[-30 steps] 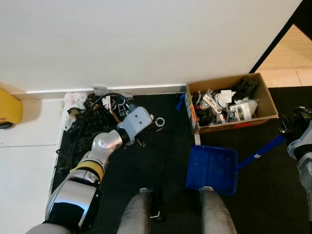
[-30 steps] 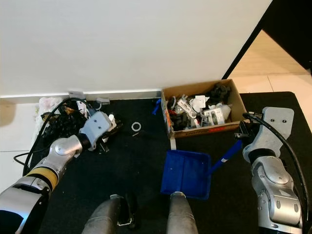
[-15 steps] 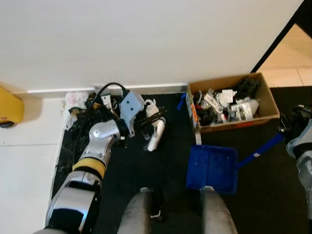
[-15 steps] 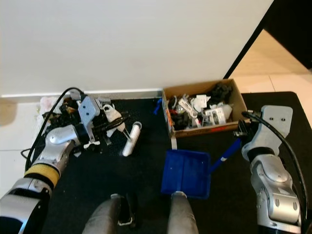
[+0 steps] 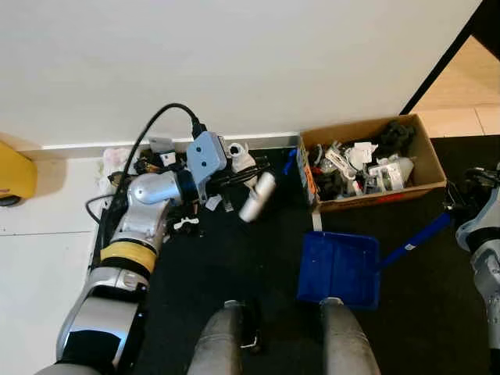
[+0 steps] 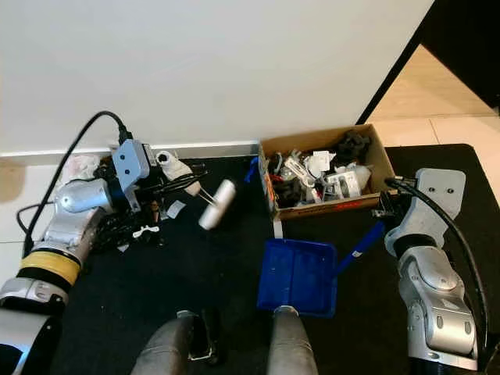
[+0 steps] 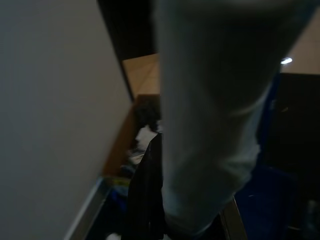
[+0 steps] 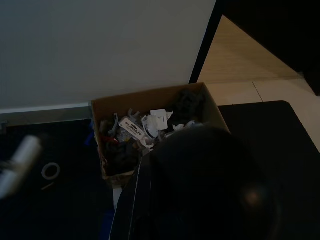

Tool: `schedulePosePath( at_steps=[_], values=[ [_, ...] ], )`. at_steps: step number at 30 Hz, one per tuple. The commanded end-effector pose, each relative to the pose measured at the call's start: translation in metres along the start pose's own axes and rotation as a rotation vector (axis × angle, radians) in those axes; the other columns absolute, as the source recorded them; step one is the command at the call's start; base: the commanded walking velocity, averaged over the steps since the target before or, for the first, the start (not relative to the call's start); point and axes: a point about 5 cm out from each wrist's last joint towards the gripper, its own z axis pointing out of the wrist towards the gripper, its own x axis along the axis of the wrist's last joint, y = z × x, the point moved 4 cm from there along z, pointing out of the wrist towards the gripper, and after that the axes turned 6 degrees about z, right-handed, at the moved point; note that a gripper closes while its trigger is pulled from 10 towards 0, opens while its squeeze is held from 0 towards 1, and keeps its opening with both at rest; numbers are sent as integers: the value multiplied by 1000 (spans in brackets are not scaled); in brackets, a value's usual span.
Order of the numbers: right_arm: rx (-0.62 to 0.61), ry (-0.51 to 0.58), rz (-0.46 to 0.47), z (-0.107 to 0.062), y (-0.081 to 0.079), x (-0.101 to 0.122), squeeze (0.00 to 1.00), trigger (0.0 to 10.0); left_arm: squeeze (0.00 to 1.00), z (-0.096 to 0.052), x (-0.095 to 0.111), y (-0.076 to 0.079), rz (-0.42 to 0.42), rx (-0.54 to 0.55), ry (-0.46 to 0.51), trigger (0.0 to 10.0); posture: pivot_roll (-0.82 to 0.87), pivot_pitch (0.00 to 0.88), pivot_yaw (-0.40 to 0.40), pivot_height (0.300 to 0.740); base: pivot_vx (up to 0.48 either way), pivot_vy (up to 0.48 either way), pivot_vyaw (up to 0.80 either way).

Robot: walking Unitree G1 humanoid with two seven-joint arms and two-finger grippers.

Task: Sweep floor

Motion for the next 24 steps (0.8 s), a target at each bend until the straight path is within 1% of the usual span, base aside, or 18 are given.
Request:
schedulePosePath(
  at_steps=[1,4,5,7,8,9,11,18,21,24],
  values=[
    [-3,-41,7,-3,0,-13,0,10000,0,-3,-3,4,26,-21,-22,10000,-84,400,44,740,0,0,0],
    [-8,-43,9,-4,1,-14,0,10000,0,-1,-12,6,37,-14,-63,10000,-86,399,47,740,0,0,0],
    [-8,-43,9,-4,1,-14,0,10000,0,-1,-12,6,37,-14,-63,10000,-86,399,47,740,0,0,0],
    [-11,-42,11,-4,1,-15,0,10000,0,-1,-21,8,86,-15,-110,10000,-89,396,51,740,0,0,0],
    [-11,-41,12,-4,1,-15,0,10000,0,-2,-26,11,123,-32,-144,10000,-90,396,52,740,0,0,0],
    [-11,-41,12,-4,1,-15,0,10000,0,-2,-26,11,123,-32,-144,10000,-90,396,52,740,0,0,0],
    [-13,-39,14,-5,1,-15,0,10000,0,-5,-37,17,174,-57,-205,10000,-95,394,57,740,0,0,0],
    [-18,-39,17,-6,2,-15,0,10000,0,-11,-47,20,185,-48,-260,10000,-93,394,58,740,0,0,0],
    [-17,-40,18,-6,1,-17,0,10000,0,-12,-50,19,185,-33,-274,10000,-92,392,56,740,0,0,0],
    [-9,-40,21,-4,-3,-16,0,10000,0,-14,-57,20,195,-27,-315,10000,-89,393,52,740,0,0,0]
  ],
)
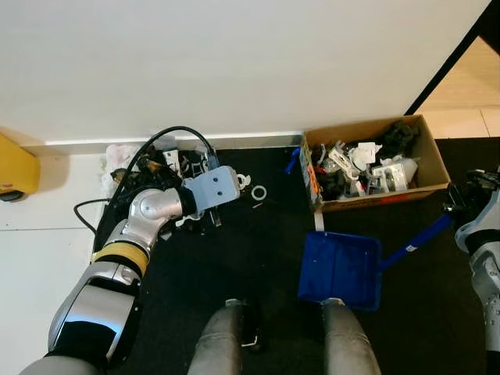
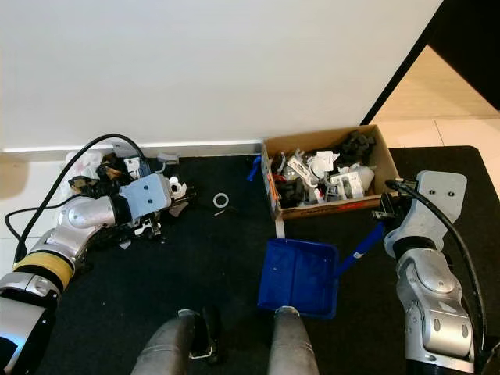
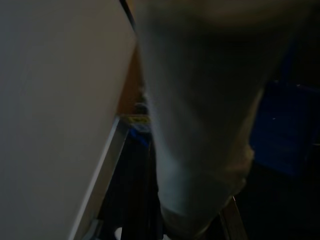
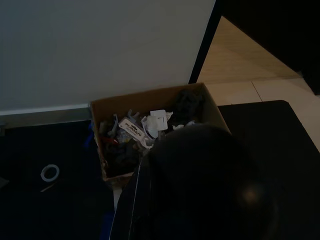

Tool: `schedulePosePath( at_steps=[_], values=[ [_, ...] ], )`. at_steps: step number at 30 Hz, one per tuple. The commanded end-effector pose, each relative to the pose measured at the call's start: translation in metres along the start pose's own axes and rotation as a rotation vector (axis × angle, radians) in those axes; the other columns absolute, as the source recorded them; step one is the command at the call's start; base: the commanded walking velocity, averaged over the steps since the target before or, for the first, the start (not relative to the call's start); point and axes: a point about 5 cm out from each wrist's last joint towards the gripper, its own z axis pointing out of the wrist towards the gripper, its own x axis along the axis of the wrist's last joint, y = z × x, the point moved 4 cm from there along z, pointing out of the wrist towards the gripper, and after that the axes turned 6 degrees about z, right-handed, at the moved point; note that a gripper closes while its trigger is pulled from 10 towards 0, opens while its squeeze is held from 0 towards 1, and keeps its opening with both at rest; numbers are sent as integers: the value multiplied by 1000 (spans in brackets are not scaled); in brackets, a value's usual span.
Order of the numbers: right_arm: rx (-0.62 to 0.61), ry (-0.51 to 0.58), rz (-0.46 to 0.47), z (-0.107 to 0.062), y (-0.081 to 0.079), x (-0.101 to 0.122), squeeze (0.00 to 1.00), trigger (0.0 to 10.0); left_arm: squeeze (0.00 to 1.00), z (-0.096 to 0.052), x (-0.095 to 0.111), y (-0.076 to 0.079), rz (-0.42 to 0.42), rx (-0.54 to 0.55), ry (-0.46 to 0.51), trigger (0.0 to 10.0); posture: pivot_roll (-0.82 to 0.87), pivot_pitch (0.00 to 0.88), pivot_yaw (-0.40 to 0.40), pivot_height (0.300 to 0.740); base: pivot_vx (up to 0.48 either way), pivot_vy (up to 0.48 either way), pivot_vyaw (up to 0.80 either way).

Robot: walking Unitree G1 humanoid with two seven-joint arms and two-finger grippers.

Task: Sweep floor

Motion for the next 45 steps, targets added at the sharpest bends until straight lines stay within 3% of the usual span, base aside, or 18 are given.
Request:
schedulePosePath(
  at_steps=[1,3,5,11,14,16,18,22,27,33,40,45],
  values=[
    [1,-46,8,-3,-1,-14,0,10000,0,-5,-9,6,48,-21,-49,10000,-91,393,51,740,0,0,0],
    [3,-46,8,-3,-2,-14,0,10000,0,-5,-14,9,44,-21,-75,10000,-91,393,51,740,0,0,0],
    [6,-41,8,-3,-3,-12,0,10000,0,-8,-29,15,-11,20,-148,10000,-96,390,53,740,0,0,0],
    [2,-36,8,-3,-2,-11,0,10000,0,-13,-46,28,-101,51,-223,10000,-102,390,54,740,0,0,0],
    [1,-34,6,-4,-1,-11,0,10000,0,-12,-47,32,-228,73,-200,10000,-105,391,54,740,0,0,0],
    [1,-34,6,-4,-1,-11,0,10000,0,-12,-47,32,-241,78,-199,10000,-105,391,54,740,0,0,0],
    [0,-34,5,-4,-1,-11,0,10000,0,-10,-47,33,-326,91,-179,10000,-106,391,54,740,0,0,0],
    [0,-34,4,-4,-1,-11,0,10000,0,-8,-46,33,-390,97,-164,10000,-107,390,53,740,0,0,0],
    [3,-29,2,-3,-2,-9,0,10000,0,-1,-39,29,-547,107,-88,10000,-115,382,48,740,0,0,0],
    [3,-27,-2,-2,0,-8,0,10000,0,7,-24,25,-565,37,5,10000,-114,373,42,740,0,0,0],
    [6,-23,-1,0,-2,-6,0,10000,0,10,-18,27,-563,-8,38,10000,-112,369,42,740,0,0,0],
    [11,-23,2,-1,-4,-8,0,10000,0,13,-3,37,-534,-150,121,10000,-107,371,45,740,0,0,0]
  ],
)
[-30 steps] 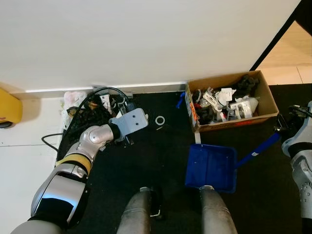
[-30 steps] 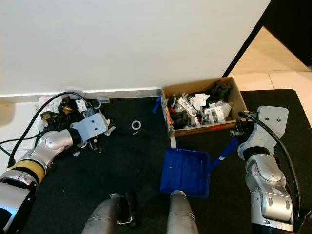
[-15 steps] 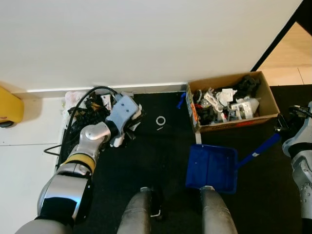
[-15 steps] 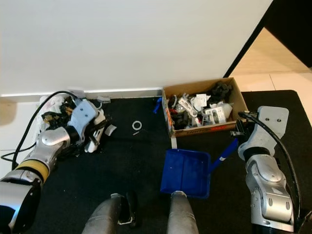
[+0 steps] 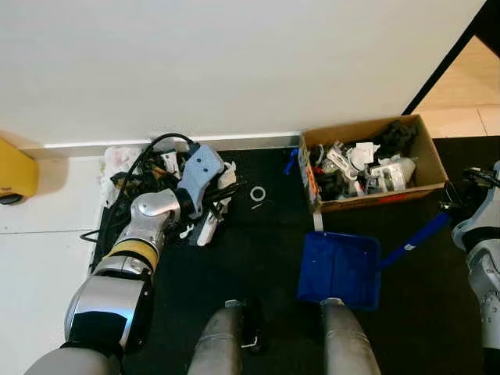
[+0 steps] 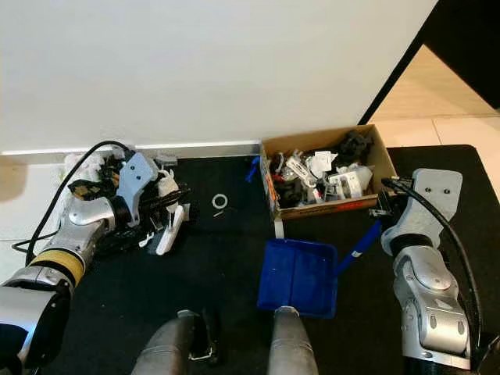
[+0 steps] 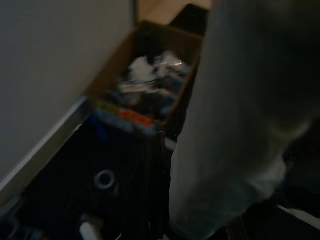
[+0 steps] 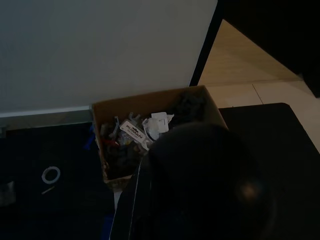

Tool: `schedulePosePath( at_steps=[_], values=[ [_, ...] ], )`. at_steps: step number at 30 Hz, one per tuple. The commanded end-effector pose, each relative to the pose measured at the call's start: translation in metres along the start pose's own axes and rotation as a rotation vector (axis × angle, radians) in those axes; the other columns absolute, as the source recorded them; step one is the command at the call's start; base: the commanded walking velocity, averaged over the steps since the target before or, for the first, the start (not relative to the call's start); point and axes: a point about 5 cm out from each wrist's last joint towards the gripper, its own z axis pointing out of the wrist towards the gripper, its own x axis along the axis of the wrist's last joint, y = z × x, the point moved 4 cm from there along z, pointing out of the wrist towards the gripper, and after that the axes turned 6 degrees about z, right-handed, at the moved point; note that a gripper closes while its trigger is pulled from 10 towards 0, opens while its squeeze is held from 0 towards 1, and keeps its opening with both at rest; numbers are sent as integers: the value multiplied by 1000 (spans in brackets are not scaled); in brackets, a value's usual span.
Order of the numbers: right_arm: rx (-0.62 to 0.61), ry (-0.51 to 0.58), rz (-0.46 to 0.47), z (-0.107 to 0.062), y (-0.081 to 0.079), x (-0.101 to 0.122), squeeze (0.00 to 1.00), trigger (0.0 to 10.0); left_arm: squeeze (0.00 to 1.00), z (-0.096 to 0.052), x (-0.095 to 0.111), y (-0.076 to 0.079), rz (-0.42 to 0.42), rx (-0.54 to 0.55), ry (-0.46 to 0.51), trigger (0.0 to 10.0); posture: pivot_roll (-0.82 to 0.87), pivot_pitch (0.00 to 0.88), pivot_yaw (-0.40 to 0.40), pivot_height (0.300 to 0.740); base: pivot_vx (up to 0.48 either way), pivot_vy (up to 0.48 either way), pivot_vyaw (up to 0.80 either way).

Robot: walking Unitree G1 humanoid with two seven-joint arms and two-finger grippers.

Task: Sweep floor

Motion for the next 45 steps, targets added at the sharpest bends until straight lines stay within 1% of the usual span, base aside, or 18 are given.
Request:
schedulePosePath(
  at_steps=[1,2,3,6,14,16,20,22,24,26,30,34,37,39,41,43,44,45],
  values=[
    [0,-31,11,-3,0,-11,0,10000,0,8,-8,28,-90,-113,35,10000,-100,372,48,740,0,0,0],
    [-1,-34,12,-3,1,-12,0,10000,0,9,-5,32,-82,-149,54,10000,-95,373,50,740,0,0,0],
    [-1,-34,12,-3,1,-12,0,10000,0,9,-5,32,-82,-149,54,10000,-95,373,50,740,0,0,0],
    [-4,-39,15,-3,1,-14,0,10000,0,10,3,40,-67,-220,106,10000,-85,370,53,740,0,0,0],
    [4,-44,29,0,-6,-19,0,10000,0,11,15,46,-47,-264,169,10000,-63,362,59,740,0,0,0],
    [6,-40,33,1,-8,-19,0,10000,0,7,19,42,-18,-253,175,10000,-56,357,65,740,0,0,0],
    [8,-37,41,4,-11,-21,0,10000,0,0,32,29,30,-209,203,10000,-39,346,73,740,0,0,0],
    [8,-38,46,5,-13,-23,0,10000,0,-2,37,26,35,-190,218,10000,-31,341,75,740,0,0,0],
    [8,-37,47,5,-13,-23,0,10000,0,-3,38,25,34,-187,221,10000,-31,341,75,740,0,0,0],
    [19,-38,63,7,-21,-28,0,10000,0,-6,50,22,40,-169,256,10000,-14,329,79,740,0,0,0],
    [25,-35,68,8,-24,-28,0,10000,0,-9,54,20,58,-162,259,10000,-12,329,81,740,0,0,0],
    [24,-31,69,8,-23,-27,0,10000,0,-17,59,4,112,-121,235,10000,-12,332,86,740,0,0,0],
    [21,-27,70,7,-21,-27,0,10000,0,-21,63,-4,143,-103,221,10000,-12,337,88,740,0,0,0],
    [18,-27,69,6,-20,-28,0,10000,0,-21,68,-13,169,-83,213,10000,-14,345,89,740,0,0,0],
    [16,-27,68,5,-19,-28,0,10000,0,-21,70,-15,174,-76,211,10000,-16,348,89,740,0,0,0],
    [16,-30,67,4,-20,-29,0,10000,0,-12,72,-20,199,-70,199,10000,-21,354,90,740,0,0,0],
    [16,-30,67,4,-20,-29,0,10000,0,-12,72,-20,199,-70,199,10000,-21,354,90,740,0,0,0],
    [17,-32,66,2,-21,-30,0,10000,0,-4,69,-19,244,-85,163,10000,-31,364,92,740,0,0,0]
  ],
)
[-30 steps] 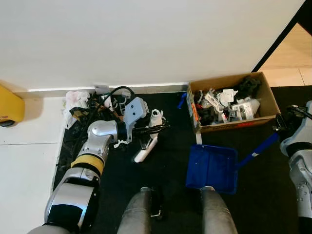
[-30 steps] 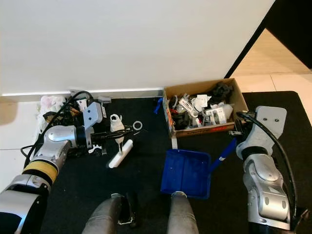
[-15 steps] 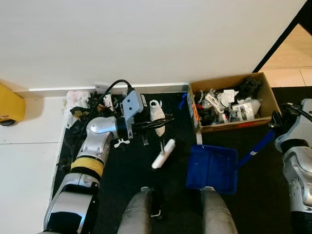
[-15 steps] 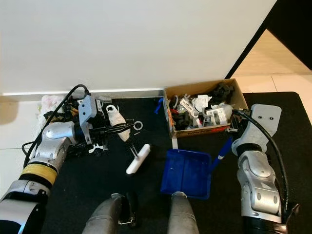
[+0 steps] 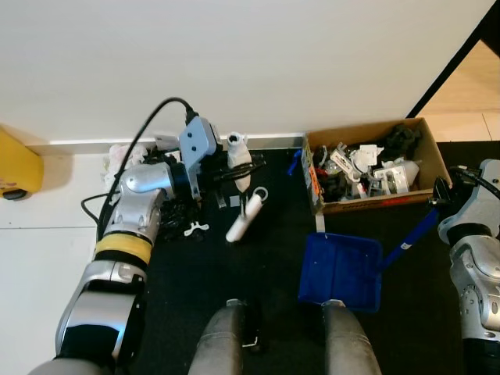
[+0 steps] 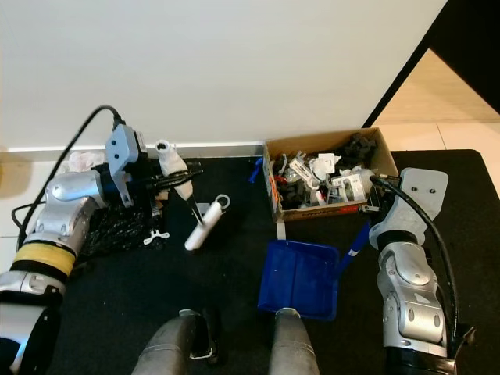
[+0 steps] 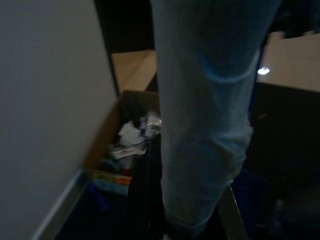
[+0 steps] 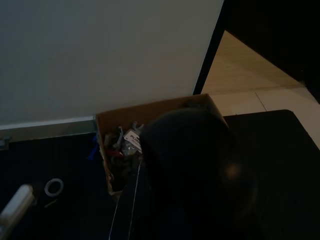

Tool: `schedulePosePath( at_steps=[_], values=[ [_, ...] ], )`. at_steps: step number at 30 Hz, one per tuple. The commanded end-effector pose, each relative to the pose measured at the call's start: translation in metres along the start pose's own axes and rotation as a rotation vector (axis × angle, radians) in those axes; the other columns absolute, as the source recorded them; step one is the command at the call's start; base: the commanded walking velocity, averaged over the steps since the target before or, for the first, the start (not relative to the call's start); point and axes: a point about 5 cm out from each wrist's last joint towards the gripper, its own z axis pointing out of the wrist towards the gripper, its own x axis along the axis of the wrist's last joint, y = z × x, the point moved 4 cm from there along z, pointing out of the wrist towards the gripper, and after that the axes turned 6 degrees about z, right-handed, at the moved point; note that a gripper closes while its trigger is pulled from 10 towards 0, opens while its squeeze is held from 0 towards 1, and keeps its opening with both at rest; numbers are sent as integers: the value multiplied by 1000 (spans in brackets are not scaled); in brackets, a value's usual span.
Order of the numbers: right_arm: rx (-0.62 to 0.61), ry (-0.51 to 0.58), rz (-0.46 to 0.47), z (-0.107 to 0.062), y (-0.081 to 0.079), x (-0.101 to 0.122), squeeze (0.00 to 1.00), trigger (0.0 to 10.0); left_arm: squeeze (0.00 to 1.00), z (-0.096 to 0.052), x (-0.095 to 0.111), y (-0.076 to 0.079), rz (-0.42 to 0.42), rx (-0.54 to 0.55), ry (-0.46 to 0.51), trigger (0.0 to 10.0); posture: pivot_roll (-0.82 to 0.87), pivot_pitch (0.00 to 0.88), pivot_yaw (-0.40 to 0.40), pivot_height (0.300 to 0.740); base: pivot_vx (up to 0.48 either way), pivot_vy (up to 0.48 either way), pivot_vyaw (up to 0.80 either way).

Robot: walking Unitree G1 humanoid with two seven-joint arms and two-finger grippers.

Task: Sweep floor

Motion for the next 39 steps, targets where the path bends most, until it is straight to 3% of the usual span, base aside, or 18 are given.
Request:
schedulePosePath(
  at_steps=[1,5,9,13,28,36,39],
  values=[
    [29,-71,38,-7,-7,-20,0,10000,0,5,-6,6,51,-32,-35,10000,-31,364,92,740,0,0,0],
    [29,-74,35,-8,-6,-20,0,10000,0,13,-17,11,95,-40,-96,10000,-38,371,95,740,0,0,0],
    [23,-78,29,-12,-3,-20,0,10000,0,29,-44,34,121,-60,-219,10000,-66,383,94,740,0,0,0],
    [25,-78,22,-14,-3,-18,0,10000,0,35,-49,43,130,-77,-233,10000,-86,394,90,740,0,0,0],
    [6,-79,-14,-29,8,-10,0,10000,0,58,-47,47,262,-19,-240,10000,-176,426,91,740,0,0,0],
    [-12,-73,-18,-36,13,-5,0,10000,0,72,-41,53,245,-22,-197,10000,-206,429,100,740,0,0,0],
    [-12,-73,-22,-38,15,-3,0,10000,0,80,-38,58,177,-20,-164,10000,-224,435,97,740,0,0,0]
  ],
)
